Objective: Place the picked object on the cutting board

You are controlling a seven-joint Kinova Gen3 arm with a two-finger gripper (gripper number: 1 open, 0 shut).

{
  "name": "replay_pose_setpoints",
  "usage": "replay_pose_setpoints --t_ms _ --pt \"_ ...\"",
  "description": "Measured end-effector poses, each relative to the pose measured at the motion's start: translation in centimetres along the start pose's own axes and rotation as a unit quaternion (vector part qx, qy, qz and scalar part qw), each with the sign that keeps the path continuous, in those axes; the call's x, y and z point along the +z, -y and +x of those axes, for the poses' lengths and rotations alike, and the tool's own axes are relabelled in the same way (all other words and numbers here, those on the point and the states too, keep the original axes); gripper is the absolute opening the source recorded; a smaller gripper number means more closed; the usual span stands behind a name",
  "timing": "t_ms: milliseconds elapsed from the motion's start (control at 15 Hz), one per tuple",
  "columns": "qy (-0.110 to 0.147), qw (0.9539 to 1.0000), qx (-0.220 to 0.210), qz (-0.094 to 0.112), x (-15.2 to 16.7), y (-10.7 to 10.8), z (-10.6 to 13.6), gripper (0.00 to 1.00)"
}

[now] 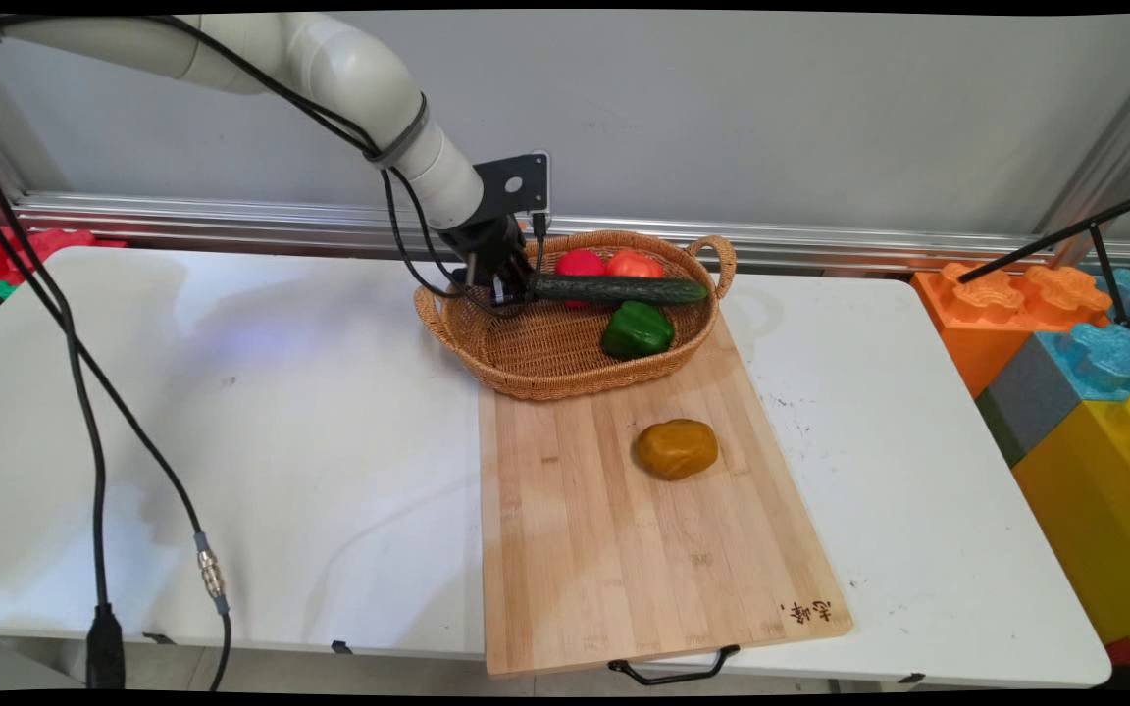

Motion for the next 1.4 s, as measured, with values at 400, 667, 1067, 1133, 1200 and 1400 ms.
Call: replay_pose_setpoints --t_ms 400,667,1067,1133,1200,1400 --pt "-0.016 0.9994 -0.006 0.031 -4.8 -0.6 2.8 0.00" --pt "-0.044 0.9982 -0.001 0.041 -9.7 -1.7 6.3 0.00" --pt "-0.096 0.9951 0.011 -0.017 -15.0 -5.9 10.7 0.00" --pt "-0.100 0.9942 0.014 -0.035 -15.6 -7.0 11.0 0.00" --pt "-0.102 0.9932 0.017 -0.055 -16.0 -8.2 11.2 0.00" --pt "-0.098 0.9902 0.024 -0.096 -16.5 -11.3 11.2 0.00"
